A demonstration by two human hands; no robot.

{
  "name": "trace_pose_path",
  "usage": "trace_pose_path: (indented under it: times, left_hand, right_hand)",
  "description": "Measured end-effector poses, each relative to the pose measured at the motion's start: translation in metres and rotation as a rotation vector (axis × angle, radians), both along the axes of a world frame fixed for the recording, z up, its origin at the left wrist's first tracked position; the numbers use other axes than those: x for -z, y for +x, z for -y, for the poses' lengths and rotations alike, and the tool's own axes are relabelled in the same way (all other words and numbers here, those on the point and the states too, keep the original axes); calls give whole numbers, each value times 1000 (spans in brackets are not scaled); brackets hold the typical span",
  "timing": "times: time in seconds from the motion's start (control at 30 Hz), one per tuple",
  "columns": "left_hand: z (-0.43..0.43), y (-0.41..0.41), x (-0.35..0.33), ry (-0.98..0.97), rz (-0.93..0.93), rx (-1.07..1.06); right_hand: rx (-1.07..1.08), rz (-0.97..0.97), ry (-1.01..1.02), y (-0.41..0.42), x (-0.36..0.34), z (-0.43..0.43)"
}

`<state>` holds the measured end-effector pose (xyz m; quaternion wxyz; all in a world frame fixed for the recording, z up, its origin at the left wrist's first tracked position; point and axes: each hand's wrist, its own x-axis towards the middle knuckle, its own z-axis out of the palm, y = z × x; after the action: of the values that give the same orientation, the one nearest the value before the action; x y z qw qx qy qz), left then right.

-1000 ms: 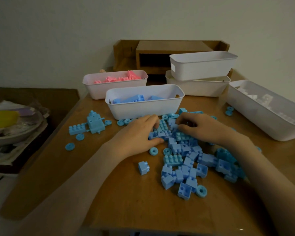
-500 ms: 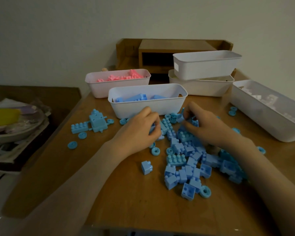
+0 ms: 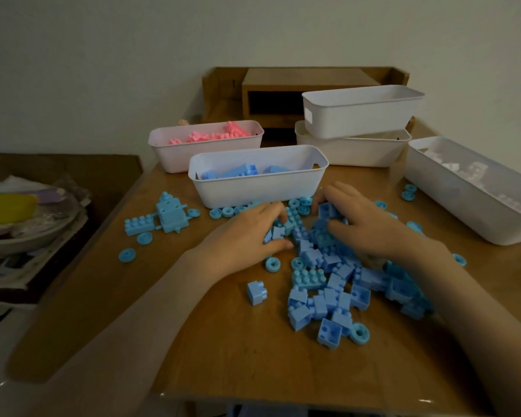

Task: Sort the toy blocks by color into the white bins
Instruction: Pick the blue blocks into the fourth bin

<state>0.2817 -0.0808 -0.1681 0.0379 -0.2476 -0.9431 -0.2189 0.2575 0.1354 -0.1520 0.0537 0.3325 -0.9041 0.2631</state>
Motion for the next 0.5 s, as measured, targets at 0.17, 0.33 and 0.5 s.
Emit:
trace_pose_path:
  times: [0.17,0.33,0.5]
  left_hand:
    - [1,-4,4,43,-35,-2]
    - [-2,0,-4,274,-168,-67]
    - [2,6,-19,415,-130,-167]
  right_hand:
    - [-15,5,-34,4,0,4]
    - [-17,113,22,12,0,15]
    - [57,217,126,9,-2,25]
